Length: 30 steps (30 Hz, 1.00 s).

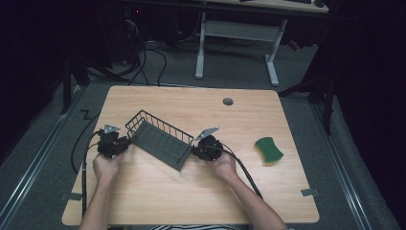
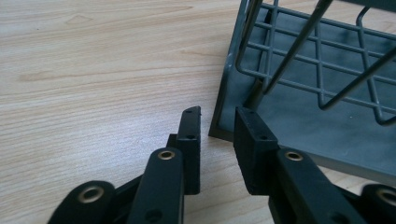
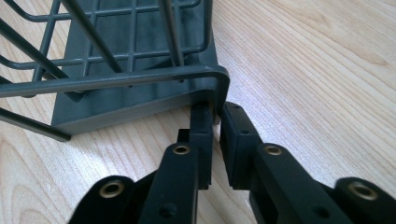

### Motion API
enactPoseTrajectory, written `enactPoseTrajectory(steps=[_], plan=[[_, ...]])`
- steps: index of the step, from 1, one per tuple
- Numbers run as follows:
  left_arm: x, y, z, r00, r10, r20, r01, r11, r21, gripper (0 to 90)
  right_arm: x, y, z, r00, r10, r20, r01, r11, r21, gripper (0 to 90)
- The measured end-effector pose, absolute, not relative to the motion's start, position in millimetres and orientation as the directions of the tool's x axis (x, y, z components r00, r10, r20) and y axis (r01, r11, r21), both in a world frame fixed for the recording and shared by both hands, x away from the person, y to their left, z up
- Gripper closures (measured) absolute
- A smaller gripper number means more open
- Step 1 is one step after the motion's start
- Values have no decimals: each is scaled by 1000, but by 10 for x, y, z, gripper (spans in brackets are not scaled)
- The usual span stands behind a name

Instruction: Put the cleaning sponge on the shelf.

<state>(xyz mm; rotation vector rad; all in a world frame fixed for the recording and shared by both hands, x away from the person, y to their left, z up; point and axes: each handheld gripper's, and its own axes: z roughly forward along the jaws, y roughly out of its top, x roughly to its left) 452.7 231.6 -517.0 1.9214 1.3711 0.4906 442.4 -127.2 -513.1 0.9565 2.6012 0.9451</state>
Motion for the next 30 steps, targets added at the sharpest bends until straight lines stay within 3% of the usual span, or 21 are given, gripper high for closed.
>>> enactPoseTrajectory(steps=[13, 30], plan=[[4547, 2307, -5201, 369, 923, -107, 655, -177, 735, 814, 4434, -1295, -5126, -783, 622, 26, 497, 599, 628, 863], [4538, 2224, -5220, 401, 909, -112, 657, -200, 727, 841, 4378, -1404, -5114, -794, 608, 12, 483, 618, 620, 864]])
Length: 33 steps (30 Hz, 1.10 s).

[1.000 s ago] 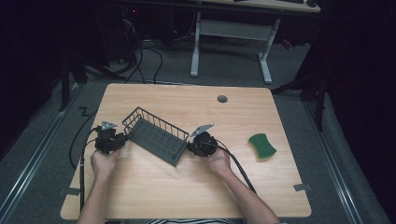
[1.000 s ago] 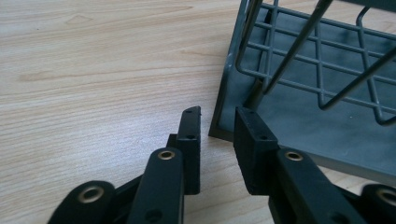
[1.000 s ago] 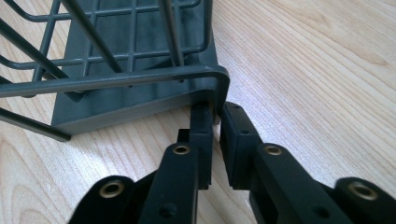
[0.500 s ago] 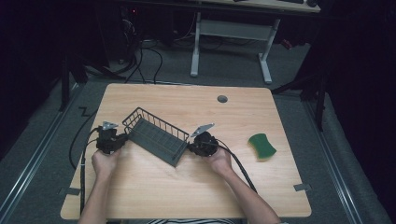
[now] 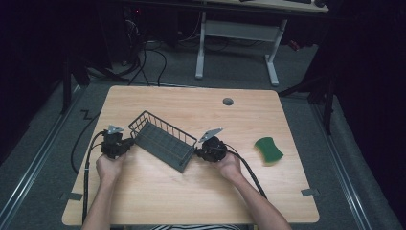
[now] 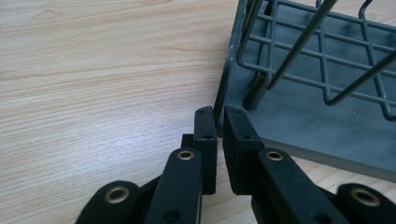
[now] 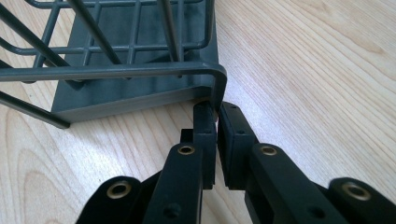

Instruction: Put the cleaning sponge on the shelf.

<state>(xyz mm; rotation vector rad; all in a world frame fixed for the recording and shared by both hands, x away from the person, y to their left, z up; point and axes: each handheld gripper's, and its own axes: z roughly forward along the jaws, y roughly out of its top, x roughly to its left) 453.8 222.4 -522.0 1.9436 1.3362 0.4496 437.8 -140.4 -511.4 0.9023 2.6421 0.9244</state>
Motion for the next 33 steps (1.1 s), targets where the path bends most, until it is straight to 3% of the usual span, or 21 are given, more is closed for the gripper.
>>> enactPoseTrajectory(steps=[10, 18, 33], plan=[[4534, 2140, -5221, 417, 902, -112, 654, -213, 726, 830, 4329, -1515, -5108, -801, 599, 11, 477, 627, 616, 867], [4559, 1972, -5117, 450, 891, -61, 629, -268, 730, 825, 4287, -1604, -5105, -802, 597, 7, 475, 630, 614, 867], [4450, 1650, -5094, 526, 848, -54, 605, -329, 725, 858, 4104, -2034, -5119, -766, 643, 29, 513, 582, 631, 866]])
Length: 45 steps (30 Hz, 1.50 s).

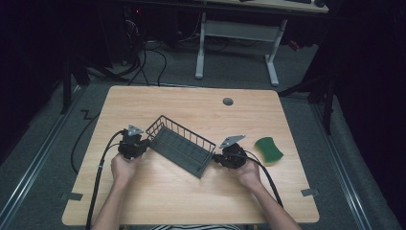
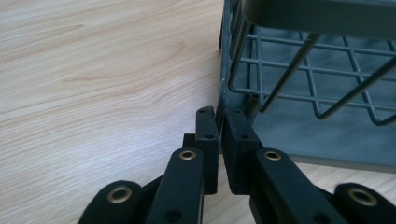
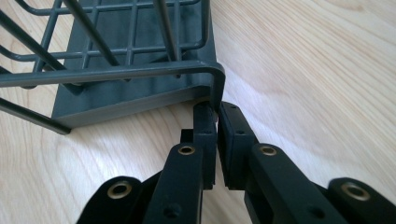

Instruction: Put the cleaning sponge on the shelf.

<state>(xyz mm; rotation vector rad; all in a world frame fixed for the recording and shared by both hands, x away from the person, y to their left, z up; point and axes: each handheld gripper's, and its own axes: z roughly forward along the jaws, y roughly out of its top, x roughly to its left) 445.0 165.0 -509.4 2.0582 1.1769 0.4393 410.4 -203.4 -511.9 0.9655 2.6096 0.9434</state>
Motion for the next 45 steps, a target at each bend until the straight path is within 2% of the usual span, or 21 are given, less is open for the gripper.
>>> enactPoseTrajectory(steps=[19, 33, 34, 35, 38, 39, 40, 41, 43, 45], plan=[[4306, 1229, -5103, 572, 818, -54, 582, -359, 730, 859, 3884, -2465, -5129, -716, 697, 35, 550, 533, 643, 864], [4265, 1167, -5126, 580, 813, -60, 580, -360, 731, 858, 3829, -2569, -5148, -703, 710, 44, 555, 509, 658, 857], [4264, 1168, -5127, 578, 814, -59, 580, -358, 732, 842, 3822, -2574, -5147, -698, 716, 37, 557, 509, 656, 813], [4265, 1171, -5129, 577, 814, -60, 580, -357, 732, 842, 3822, -2574, -5147, -698, 716, 37, 557, 509, 656, 813], [4247, 1181, -5145, 570, 820, -53, 581, -357, 731, 768, 3803, -2607, -5160, -687, 726, 25, 555, 502, 663, 731], [4237, 1189, -5144, 569, 821, -55, 581, -353, 733, 691, 3791, -2644, -5168, -678, 735, 28, 561, 492, 666, 663], [4222, 1199, -5141, 565, 823, -56, 581, -348, 736, 691, 3791, -2644, -5168, -678, 735, 28, 561, 492, 666, 663], [4205, 1211, -5135, 560, 827, -56, 577, -341, 742, 618, 3774, -2685, -5162, -666, 745, 34, 567, 476, 673, 613], [4169, 1240, -5119, 551, 832, -57, 573, -328, 751, 582, 3763, -2705, -5155, -661, 750, 34, 566, 468, 678, 593], [4117, 1292, -5111, 543, 838, -62, 570, -314, 759, 496, 3721, -2762, -5123, -645, 763, 29, 564, 451, 692, 546]])
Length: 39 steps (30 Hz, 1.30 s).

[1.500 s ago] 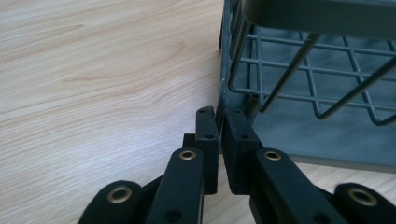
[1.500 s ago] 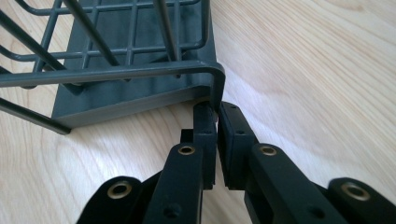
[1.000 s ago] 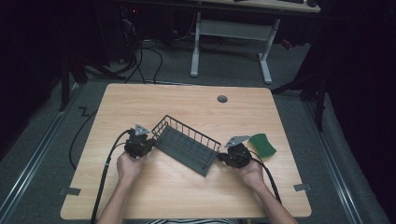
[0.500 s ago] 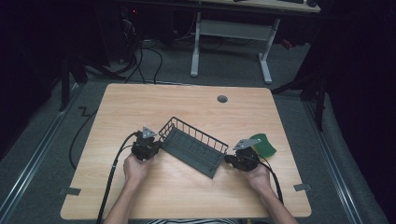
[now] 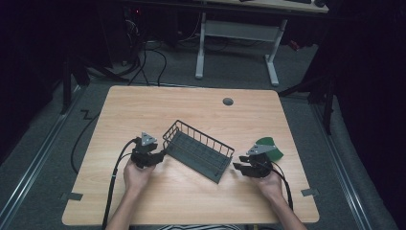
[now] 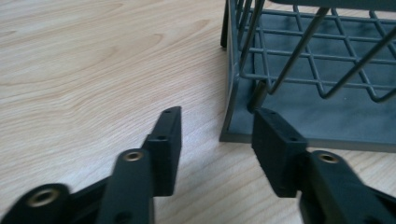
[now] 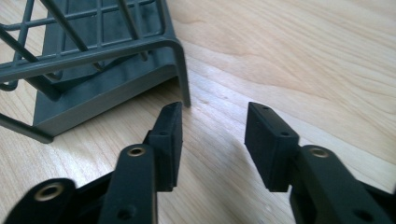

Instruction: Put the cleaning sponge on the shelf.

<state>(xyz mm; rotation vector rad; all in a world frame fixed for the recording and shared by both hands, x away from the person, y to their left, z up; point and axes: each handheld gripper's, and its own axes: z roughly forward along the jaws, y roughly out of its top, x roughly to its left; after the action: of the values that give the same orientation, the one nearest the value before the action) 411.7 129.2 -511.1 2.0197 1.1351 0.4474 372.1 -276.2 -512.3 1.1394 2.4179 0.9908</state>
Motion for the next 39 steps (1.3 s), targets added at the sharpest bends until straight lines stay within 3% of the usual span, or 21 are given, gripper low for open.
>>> enactPoseTrajectory(steps=[6, 12, 18, 30, 39], plan=[[4006, 1394, -5139, 525, 849, -51, 579, -313, 753, 409, 3648, -2852, -5063, -612, 791, 13, 549, 413, 727, 474], [3863, 1506, -5267, 471, 882, -1, 596, -317, 738, 406, 3635, -3088, -5027, -529, 847, 52, 538, 287, 793, 424], [3803, 1585, -5357, 435, 900, -10, 598, -281, 750, 392, 3627, -3337, -5031, -419, 907, 49, 539, 205, 817, 391], [3770, 1578, -5361, 429, 903, -12, 606, -277, 746, 320, 3700, -3692, -5058, -251, 967, 38, 592, 122, 797, 283], [3771, 1576, -5363, 436, 900, -15, 605, -281, 745, 299, 3846, -3719, -5159, -226, 973, 45, 653, 117, 749, 245]])
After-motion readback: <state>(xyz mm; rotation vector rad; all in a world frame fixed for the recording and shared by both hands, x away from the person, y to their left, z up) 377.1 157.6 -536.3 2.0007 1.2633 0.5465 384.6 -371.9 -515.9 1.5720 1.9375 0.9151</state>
